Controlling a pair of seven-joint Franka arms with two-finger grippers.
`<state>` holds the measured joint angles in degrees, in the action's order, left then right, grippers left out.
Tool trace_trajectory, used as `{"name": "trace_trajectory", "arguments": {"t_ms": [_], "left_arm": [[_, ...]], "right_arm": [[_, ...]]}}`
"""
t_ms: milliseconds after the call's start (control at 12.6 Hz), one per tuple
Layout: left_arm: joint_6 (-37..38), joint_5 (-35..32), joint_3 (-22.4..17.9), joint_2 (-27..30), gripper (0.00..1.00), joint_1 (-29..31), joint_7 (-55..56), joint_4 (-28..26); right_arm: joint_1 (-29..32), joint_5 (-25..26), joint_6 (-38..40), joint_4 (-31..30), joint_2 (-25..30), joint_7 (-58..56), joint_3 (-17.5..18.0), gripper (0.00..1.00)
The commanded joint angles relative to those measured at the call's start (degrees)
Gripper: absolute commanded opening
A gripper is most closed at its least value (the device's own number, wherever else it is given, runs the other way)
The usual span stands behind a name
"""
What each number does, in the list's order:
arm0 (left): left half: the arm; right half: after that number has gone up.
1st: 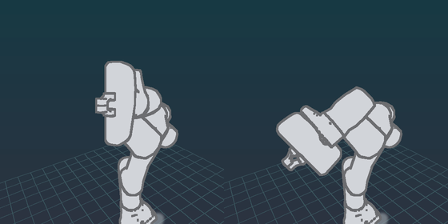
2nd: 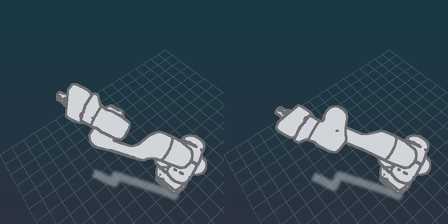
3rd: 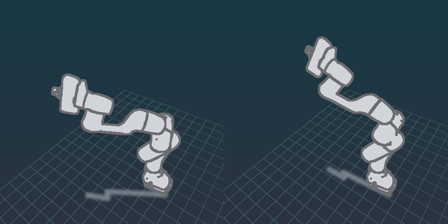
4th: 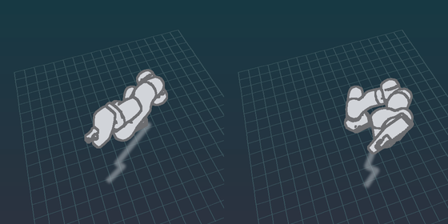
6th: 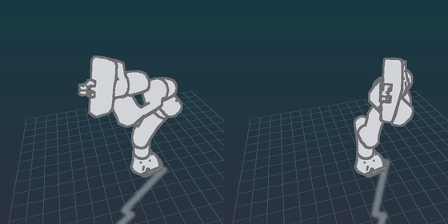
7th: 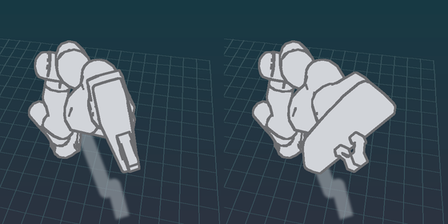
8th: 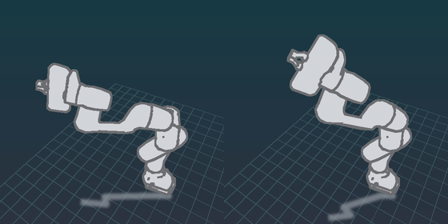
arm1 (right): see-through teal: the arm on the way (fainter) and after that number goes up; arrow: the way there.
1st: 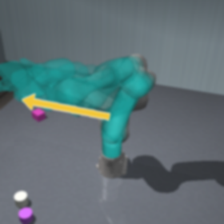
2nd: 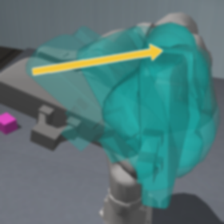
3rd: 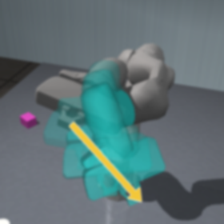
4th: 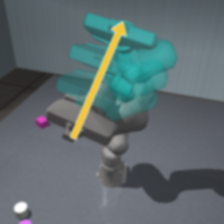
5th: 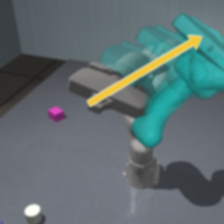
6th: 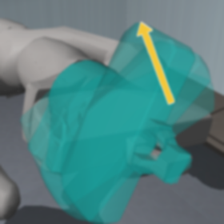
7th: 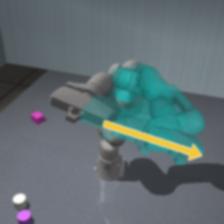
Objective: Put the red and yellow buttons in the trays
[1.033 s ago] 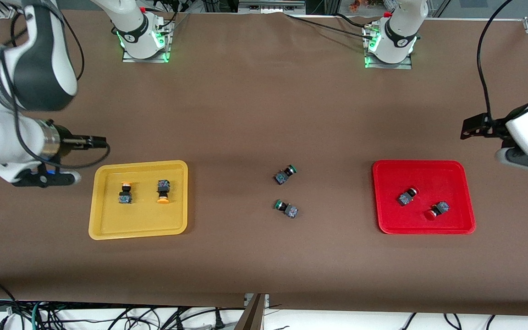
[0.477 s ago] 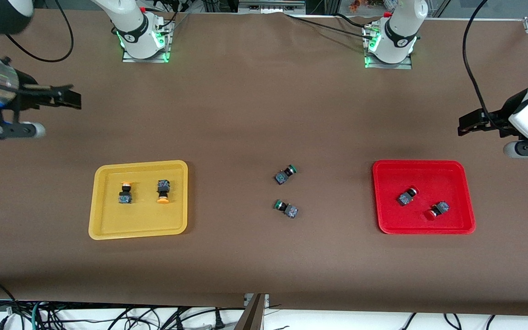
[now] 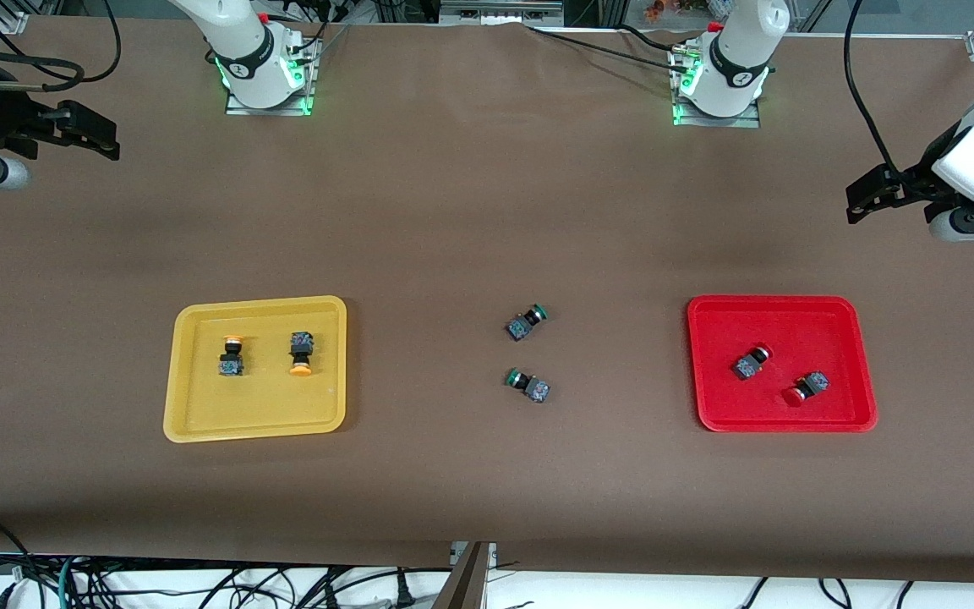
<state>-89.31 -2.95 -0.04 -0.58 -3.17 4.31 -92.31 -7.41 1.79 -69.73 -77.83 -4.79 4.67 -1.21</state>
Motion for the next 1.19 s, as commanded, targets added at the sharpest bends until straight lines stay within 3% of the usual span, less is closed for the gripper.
{"name": "trace_trajectory", "arguments": {"t_ms": [0, 1112], "left_arm": [[-1.7, 1.7, -1.1, 2.5, 1.0, -0.7, -0.1, -3.7], [0.7, 4.1, -0.9, 0.0, 1.0, 0.4, -0.1, -0.7]], "right_arm": [[1.3, -0.1, -1.0, -4.1, 2.9, -0.1, 1.2, 1.0], [1.0, 0.4, -1.1, -1.5, 0.3, -0.3, 1.1, 1.0]]}}
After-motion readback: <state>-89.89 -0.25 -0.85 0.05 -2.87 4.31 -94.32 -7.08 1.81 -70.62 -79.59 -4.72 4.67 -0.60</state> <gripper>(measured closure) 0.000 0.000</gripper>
